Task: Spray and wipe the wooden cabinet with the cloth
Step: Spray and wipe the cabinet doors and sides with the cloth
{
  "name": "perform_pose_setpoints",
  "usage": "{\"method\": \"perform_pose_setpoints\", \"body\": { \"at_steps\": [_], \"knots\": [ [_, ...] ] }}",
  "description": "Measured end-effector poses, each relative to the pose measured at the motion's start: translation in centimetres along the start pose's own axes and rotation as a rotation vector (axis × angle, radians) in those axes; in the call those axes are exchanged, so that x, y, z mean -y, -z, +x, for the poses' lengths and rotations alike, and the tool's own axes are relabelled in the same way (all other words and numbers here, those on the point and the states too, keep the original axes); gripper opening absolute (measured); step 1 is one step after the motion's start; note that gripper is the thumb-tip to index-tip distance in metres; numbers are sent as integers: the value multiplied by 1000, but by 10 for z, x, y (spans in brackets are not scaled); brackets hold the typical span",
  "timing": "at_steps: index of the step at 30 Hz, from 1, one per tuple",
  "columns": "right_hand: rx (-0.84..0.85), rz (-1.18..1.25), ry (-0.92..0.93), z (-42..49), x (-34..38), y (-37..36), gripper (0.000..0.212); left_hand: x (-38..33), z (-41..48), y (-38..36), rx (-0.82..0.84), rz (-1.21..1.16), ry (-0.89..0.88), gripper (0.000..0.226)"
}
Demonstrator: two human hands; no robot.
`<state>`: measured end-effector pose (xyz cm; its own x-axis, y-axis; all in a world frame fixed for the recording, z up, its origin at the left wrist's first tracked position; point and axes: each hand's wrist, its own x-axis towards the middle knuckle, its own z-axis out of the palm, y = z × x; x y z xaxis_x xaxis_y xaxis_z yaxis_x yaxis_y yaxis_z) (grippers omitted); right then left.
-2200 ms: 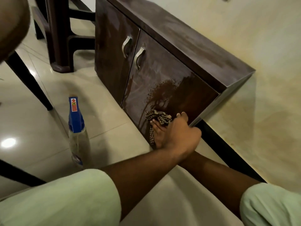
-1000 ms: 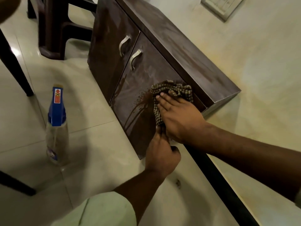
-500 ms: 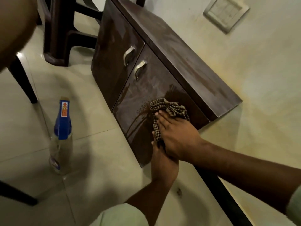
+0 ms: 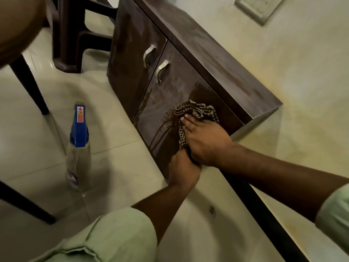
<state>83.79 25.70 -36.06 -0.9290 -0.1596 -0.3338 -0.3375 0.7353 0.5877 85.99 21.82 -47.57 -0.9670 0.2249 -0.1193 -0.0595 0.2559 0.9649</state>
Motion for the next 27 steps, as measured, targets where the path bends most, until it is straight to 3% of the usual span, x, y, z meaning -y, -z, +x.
{"method": "perform_pose_setpoints", "body": {
  "at_steps": [6,10,14,16,20,23,27],
  "knots": [
    [-169,-25,-170,8,-27,30,66,4,13,3,53,-62,-45,71],
    [-146,37,-147,10,-18,13,71,5,15,-2,19,-38,-38,67],
    [-60,28,-30,21,0,-10,59,6,16,1,-24,-31,22,34],
    [-47,29,-20,24,4,-13,57,8,16,3,-16,-59,50,30],
    [-98,37,-82,22,-5,3,64,4,13,4,-25,-46,29,34],
    [-188,39,-177,21,-17,18,69,5,11,5,9,-83,43,56],
    [-162,14,-136,21,-20,14,76,6,11,4,7,-39,58,59]
  ]
}}
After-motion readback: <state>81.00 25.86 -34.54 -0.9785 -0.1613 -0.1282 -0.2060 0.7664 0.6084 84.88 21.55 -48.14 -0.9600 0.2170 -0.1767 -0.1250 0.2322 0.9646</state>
